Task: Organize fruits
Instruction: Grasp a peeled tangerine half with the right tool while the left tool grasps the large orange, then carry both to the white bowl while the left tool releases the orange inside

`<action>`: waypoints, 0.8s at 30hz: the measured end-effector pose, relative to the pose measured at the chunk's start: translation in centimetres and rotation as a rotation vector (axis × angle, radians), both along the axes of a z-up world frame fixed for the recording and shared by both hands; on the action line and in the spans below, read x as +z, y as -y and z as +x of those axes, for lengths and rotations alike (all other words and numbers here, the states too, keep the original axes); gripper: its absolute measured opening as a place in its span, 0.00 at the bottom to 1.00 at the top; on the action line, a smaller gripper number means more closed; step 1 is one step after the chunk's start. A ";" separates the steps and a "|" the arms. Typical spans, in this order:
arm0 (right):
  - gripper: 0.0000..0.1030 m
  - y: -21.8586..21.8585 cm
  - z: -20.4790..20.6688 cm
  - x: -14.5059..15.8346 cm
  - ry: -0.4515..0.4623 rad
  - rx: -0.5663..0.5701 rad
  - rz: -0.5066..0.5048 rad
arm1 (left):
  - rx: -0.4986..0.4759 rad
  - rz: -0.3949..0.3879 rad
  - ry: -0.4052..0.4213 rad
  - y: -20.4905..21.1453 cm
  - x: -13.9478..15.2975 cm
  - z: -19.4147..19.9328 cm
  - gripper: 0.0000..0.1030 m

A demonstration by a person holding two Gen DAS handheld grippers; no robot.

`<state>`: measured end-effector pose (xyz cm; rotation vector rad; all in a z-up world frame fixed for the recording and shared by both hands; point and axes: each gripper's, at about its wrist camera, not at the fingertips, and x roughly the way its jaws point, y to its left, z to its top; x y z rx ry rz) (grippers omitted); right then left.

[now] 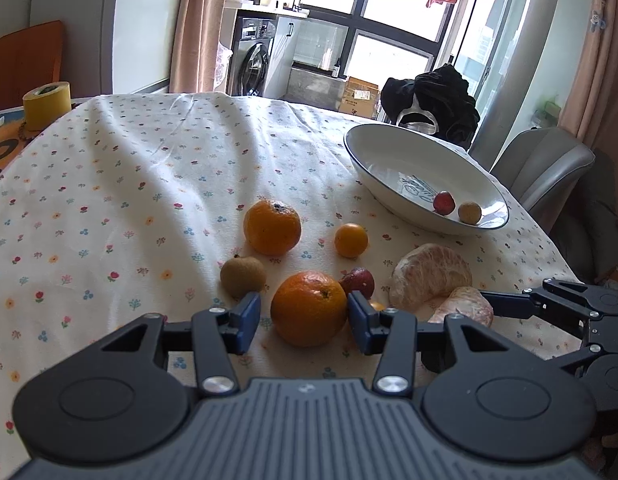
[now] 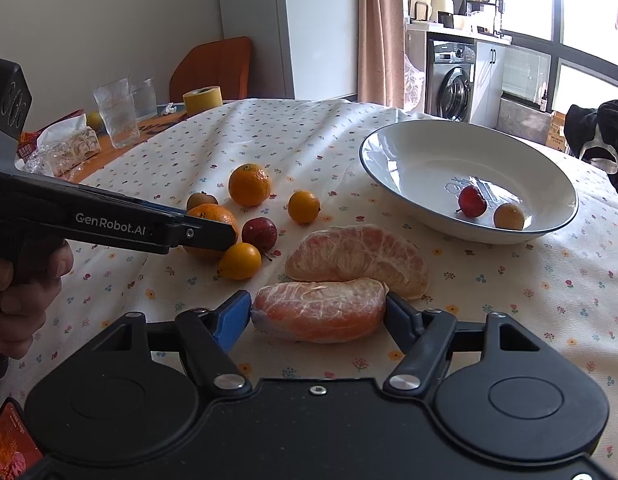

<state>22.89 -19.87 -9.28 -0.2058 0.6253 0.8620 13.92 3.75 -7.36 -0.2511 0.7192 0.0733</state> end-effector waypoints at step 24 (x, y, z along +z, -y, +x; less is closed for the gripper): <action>0.67 3.2 0.9 2.0 0.047 -0.057 0.072 | -0.012 0.054 0.060 2.1 3.1 -0.8 0.38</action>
